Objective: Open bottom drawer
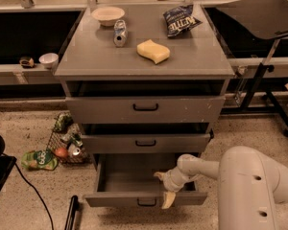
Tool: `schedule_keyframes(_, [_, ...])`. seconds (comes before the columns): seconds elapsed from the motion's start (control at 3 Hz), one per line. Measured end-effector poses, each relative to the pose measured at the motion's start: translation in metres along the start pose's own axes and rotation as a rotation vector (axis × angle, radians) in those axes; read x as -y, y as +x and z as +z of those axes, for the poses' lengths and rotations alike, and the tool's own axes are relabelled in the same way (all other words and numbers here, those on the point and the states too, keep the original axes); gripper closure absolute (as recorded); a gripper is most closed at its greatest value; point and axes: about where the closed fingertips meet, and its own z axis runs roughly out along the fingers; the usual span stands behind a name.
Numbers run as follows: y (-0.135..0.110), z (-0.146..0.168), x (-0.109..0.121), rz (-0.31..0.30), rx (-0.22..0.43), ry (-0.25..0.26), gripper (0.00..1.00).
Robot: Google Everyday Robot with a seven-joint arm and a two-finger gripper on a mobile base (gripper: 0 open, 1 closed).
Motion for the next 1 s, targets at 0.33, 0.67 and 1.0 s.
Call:
schedule_keyframes(0.33, [-0.001,0.001,-0.003,0.001,0.006,-0.006,0.00])
schedule_keyframes(0.67, [0.000,0.000,-0.007,0.003,0.033,-0.006,0.00])
schedule_keyframes(1.0, [0.003,0.011,-0.014,0.033,0.056,-0.043,0.00])
